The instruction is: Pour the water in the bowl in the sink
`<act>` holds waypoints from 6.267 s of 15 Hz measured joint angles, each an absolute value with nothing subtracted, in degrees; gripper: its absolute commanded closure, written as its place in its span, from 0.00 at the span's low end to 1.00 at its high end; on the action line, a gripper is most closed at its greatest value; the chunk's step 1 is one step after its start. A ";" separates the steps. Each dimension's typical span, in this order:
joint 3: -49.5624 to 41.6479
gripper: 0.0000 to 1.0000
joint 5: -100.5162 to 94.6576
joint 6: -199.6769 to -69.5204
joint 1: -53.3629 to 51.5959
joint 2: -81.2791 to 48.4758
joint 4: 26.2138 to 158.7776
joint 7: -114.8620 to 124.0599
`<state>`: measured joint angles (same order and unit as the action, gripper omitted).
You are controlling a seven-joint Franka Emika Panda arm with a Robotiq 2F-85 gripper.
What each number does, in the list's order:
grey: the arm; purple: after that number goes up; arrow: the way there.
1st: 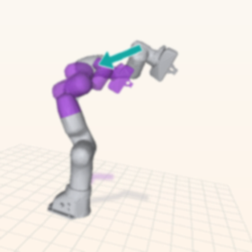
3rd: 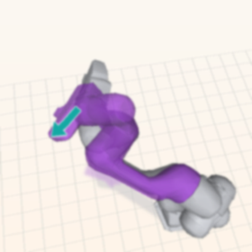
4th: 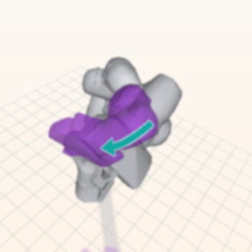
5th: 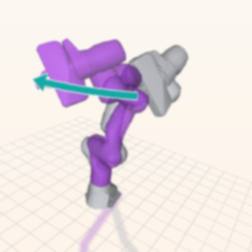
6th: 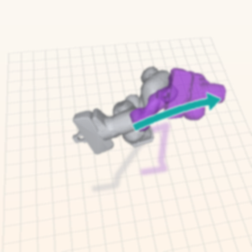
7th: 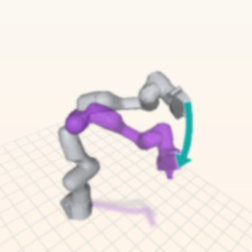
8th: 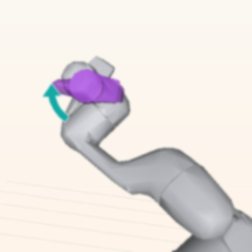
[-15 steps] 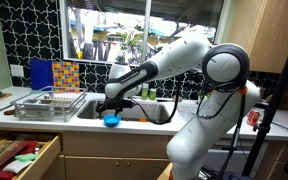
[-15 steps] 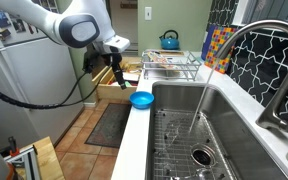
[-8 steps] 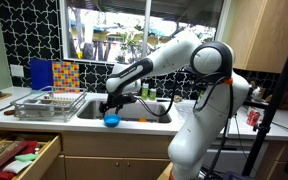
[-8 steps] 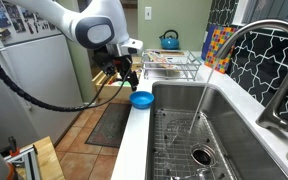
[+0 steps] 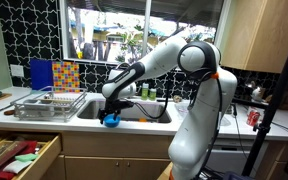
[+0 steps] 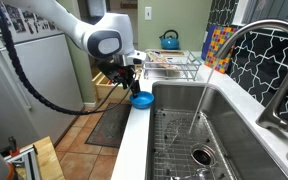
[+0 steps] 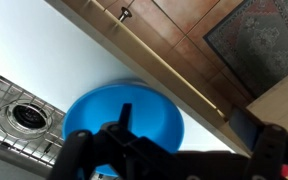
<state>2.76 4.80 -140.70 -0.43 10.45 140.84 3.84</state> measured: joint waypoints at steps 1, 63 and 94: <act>2.76 0.30 4.99 -141.11 -0.49 9.92 140.82 3.82; -11.73 0.99 92.78 -139.47 5.45 0.88 118.38 -46.57; -0.34 0.99 19.09 -135.37 0.21 3.18 127.99 -24.14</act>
